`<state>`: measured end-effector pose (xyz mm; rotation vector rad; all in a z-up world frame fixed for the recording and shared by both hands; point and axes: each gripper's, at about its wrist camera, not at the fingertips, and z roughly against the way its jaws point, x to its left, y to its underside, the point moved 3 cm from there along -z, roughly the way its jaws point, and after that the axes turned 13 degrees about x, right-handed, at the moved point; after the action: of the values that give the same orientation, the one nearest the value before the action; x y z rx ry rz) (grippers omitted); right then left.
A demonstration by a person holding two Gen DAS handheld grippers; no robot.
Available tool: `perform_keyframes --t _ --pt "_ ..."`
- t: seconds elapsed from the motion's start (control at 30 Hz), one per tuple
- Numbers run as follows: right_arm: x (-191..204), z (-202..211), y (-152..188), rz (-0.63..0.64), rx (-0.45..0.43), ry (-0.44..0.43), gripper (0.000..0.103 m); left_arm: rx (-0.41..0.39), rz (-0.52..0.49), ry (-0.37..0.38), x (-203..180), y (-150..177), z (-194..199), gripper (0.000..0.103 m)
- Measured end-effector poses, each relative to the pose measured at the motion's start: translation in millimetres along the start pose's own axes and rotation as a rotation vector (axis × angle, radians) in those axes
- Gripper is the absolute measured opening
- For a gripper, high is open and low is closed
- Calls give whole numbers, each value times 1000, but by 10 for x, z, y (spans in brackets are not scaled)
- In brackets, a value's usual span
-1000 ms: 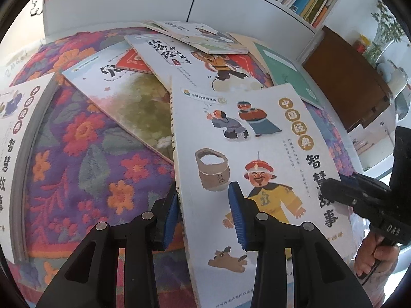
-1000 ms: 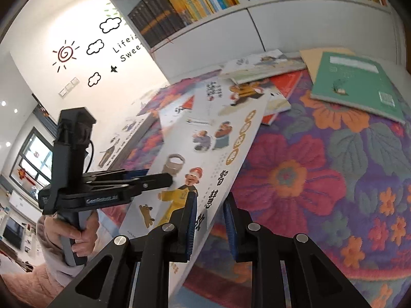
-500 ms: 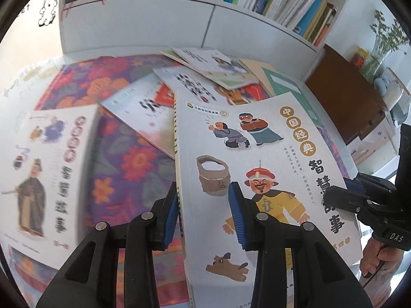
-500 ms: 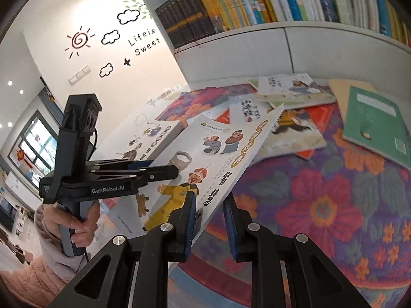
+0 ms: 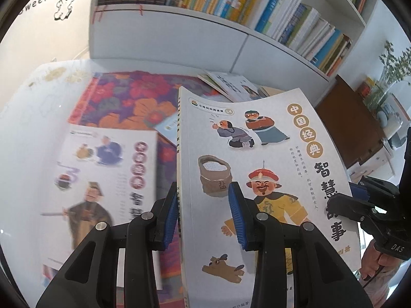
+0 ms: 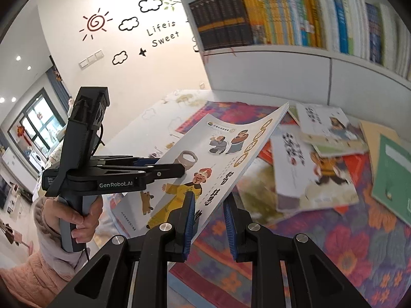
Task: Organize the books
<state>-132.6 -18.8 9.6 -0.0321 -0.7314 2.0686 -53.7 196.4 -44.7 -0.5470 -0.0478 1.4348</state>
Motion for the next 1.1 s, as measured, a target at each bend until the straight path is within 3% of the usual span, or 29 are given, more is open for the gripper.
perform_keyframes --t 0.3,0.53,0.7,1.1 --pt "326 -275 -345 41 6 -51 22 -12 47 -55 480 -20 261 35" --pt "571 -585 -551 75 27 -88 22 -4 89 -48 920 -53 356 34" --pt "689 -865 -628 74 39 -66 21 26 137 5 1265 -48 291 33" --pt "871 -1577 -570 64 129 -37 21 122 159 -51 1650 102 -51 33"
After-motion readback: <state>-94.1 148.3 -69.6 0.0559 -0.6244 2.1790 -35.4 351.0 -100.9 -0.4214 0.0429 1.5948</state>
